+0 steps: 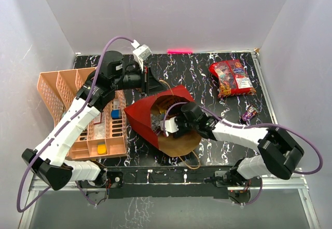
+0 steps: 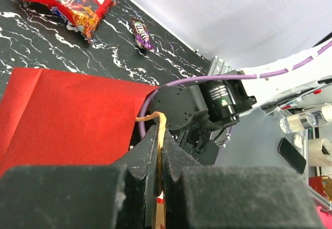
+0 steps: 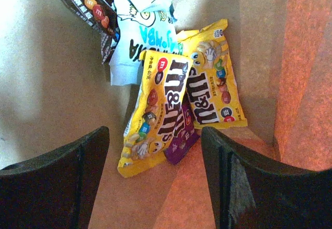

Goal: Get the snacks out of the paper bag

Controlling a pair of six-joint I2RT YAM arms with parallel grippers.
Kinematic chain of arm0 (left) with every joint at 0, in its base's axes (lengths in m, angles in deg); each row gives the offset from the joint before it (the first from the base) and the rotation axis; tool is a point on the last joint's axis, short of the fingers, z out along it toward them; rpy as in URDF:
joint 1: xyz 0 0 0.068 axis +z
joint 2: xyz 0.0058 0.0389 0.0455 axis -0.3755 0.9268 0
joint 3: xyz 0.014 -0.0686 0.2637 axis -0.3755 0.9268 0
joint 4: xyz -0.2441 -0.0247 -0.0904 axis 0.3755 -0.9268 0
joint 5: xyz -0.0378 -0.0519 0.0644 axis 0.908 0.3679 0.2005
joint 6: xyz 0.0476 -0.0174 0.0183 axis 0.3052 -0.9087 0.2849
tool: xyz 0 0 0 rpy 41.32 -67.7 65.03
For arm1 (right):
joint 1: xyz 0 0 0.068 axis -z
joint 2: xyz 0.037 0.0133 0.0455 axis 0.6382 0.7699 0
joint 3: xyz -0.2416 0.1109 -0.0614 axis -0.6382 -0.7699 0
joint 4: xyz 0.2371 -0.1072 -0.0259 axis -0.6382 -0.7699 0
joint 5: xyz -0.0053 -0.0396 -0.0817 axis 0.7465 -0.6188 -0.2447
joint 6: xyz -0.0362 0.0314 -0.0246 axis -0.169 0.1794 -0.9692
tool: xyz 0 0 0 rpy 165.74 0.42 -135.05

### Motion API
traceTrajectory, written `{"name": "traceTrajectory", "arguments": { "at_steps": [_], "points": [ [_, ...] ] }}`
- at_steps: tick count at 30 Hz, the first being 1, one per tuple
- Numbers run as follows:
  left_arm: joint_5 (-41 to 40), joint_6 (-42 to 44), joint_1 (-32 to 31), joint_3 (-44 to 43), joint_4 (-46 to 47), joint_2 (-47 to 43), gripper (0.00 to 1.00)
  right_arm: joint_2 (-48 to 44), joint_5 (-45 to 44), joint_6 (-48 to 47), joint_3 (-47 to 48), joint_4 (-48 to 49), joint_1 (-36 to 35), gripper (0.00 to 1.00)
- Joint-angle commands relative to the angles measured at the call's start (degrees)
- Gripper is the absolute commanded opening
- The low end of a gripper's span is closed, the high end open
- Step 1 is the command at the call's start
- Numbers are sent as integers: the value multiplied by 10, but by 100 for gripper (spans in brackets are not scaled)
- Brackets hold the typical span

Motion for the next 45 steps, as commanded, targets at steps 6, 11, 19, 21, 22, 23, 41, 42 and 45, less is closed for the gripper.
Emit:
{"name": "traceTrajectory", "arguments": {
  "at_steps": [6, 11, 19, 21, 22, 23, 41, 42, 45],
  "points": [
    [8, 16, -24, -9, 0, -23, 0, 38, 15, 51, -20, 166, 13, 78],
    [10, 16, -27, -16, -5, -23, 0, 71, -19, 67, -38, 252, 14, 76],
    [3, 21, -32, -17, -13, -27, 0, 125, -61, 65, -64, 371, 13, 69],
    [0, 22, -33, -18, -15, -27, 0, 146, -78, 61, -68, 412, 13, 68],
    [1, 22, -34, -18, -15, -27, 0, 157, -86, 59, -70, 432, 13, 66],
    [1, 22, -35, -18, -15, -26, 0, 169, -89, 57, -69, 447, 13, 64],
    [-80, 28, -35, -36, -45, -11, 0, 12, -45, 180, -117, 377, -28, 18],
    [-88, 27, -35, -38, -48, -11, 0, -11, -25, 193, -117, 346, -29, 17],
    [-135, 18, -35, -44, -54, -7, 0, -88, 42, 255, -118, 275, -30, 17]
  ]
}}
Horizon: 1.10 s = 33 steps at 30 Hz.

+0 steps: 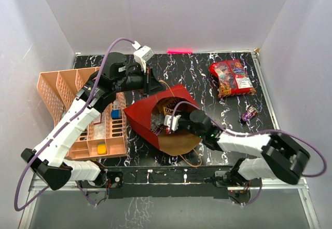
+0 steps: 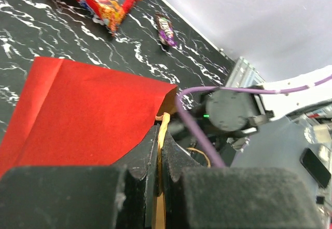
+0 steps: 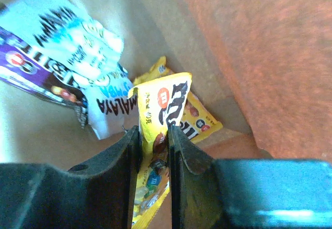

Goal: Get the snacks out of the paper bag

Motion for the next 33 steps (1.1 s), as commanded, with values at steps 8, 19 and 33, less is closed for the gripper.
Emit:
{"name": "traceTrajectory", "arguments": {
  "at_steps": [8, 19, 33],
  "points": [
    [-77, -6, -2, -40, -8, 16, 0, -290, 169, 328, 6, -235, -3, 17],
    [-95, 1, -3, -69, -17, 40, 0, -359, 94, 587, 127, -360, -3, 17],
    [-116, 10, -2, -48, -18, 15, 0, -268, -510, 469, 416, -481, -3, 17]
  ]
}}
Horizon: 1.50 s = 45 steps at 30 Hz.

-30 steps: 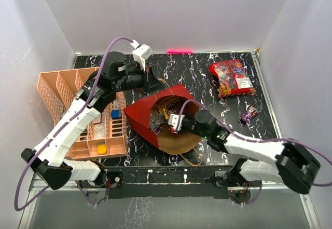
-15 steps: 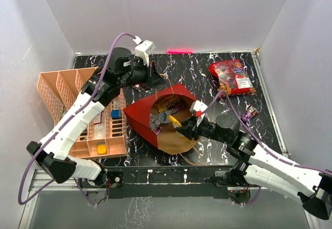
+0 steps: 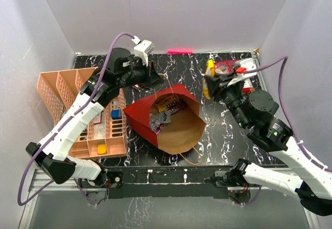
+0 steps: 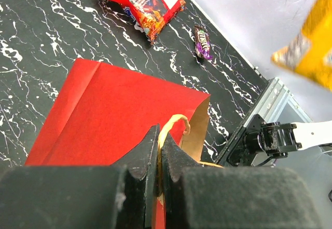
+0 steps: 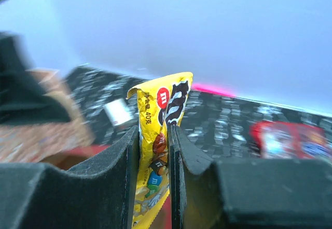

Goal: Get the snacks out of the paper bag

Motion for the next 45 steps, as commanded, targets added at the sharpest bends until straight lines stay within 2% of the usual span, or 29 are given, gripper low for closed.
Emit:
{"name": "traceTrajectory", "arguments": {
  "at_steps": [1, 4, 6, 10, 12, 15, 19, 22, 26, 33, 36, 43, 45],
  "points": [
    [-13, 9, -2, 0, 3, -29, 0, 64, -331, -66, 41, -18, -1, 17],
    [-14, 11, -2, 2, 0, -30, 0, 115, -426, -104, 46, -18, 28, 17],
    [-14, 11, -2, 5, 2, -31, 0, 136, -393, -86, 42, -25, 97, 17],
    [-10, 9, -2, 14, 7, -33, 0, 184, -158, 35, 12, -76, 314, 17],
    [-7, 6, -2, 18, 9, -33, 0, 219, -52, 91, -26, -75, 401, 17],
    [-4, 4, -2, 21, 11, -37, 0, 269, 100, 176, -89, -40, 509, 17],
    [-9, 7, -2, 22, 6, -39, 0, 291, 238, 256, -175, 51, 614, 17],
    [-11, 8, -2, 22, 4, -40, 0, 292, 267, 304, -215, 102, 657, 17],
    [-10, 9, -2, 26, 7, -43, 0, 308, 242, 355, -235, 112, 690, 17],
    [-10, 10, -2, 29, 5, -48, 0, 343, 281, 370, -259, 174, 723, 20],
    [-10, 9, -2, 29, 5, -49, 0, 360, 288, 357, -253, 174, 728, 28],
    [-12, 10, -2, 31, 3, -49, 0, 323, 396, 299, -223, 131, 759, 62],
    [-11, 10, -2, 30, 5, -48, 0, 302, 399, 281, -215, 111, 762, 81]
  ]
}}
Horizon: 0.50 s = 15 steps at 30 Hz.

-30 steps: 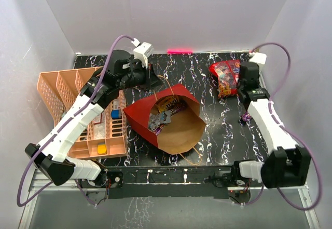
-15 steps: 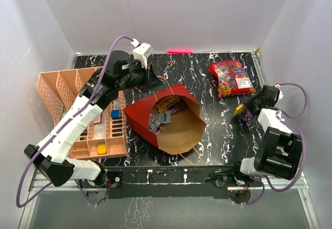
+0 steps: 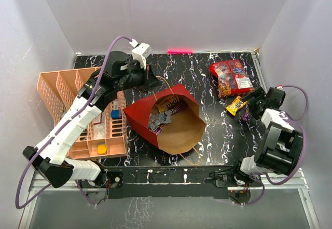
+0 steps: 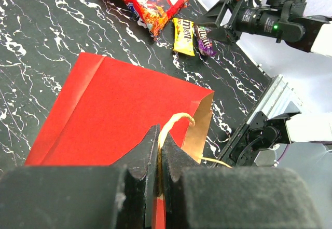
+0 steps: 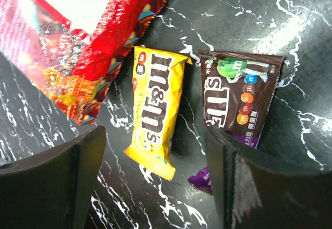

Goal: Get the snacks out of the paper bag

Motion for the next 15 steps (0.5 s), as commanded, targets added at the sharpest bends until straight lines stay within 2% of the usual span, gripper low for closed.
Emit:
{"name": "traceTrajectory", "arguments": {
  "at_steps": [1, 2, 5, 8, 10, 12, 15],
  "points": [
    [-1, 6, -2, 2, 5, -20, 0, -63, 44, -49, 41, -9, 12, 93],
    [0, 5, -2, 2, 6, -19, 0, -72, 32, -55, 43, -18, 12, 98],
    [2, 6, -2, 2, 7, -20, 0, -95, 15, -73, 44, -30, 20, 98],
    [-1, 6, -2, 4, 5, -22, 0, -111, 99, -96, 59, -24, 28, 98],
    [-2, 7, -2, 3, 4, -21, 0, -115, 189, -93, 69, -1, 28, 98],
    [-2, 7, -2, 3, 5, -22, 0, -121, 303, -52, 62, 62, 28, 98],
    [-1, 7, -2, 5, 6, -21, 0, -142, 441, 88, 23, 270, 15, 98]
  ]
}}
